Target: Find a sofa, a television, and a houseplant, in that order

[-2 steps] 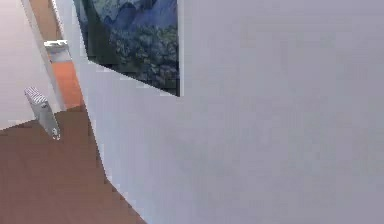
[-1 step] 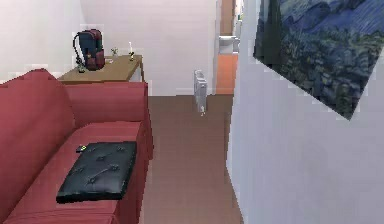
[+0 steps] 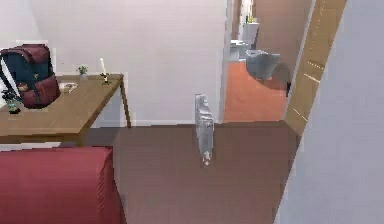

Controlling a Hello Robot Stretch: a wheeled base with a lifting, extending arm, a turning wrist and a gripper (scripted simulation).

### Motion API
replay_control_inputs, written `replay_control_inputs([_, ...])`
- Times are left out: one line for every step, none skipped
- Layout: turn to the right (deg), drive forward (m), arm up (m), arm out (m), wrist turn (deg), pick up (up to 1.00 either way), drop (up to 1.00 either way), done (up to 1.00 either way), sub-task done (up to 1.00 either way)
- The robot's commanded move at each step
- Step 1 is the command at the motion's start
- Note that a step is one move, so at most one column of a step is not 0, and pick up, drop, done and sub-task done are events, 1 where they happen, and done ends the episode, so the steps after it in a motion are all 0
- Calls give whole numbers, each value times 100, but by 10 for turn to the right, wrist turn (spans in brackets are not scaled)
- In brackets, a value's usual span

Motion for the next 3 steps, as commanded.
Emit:
replay_control_inputs([0, 95, 0, 0, 0, 0, 0, 0, 0])
replay_control_inputs([-210, 0, 0, 0, 0, 0, 0, 0, 0])
replay_control_inputs([0, 45, 0, 0, 0, 0, 0, 0, 0])
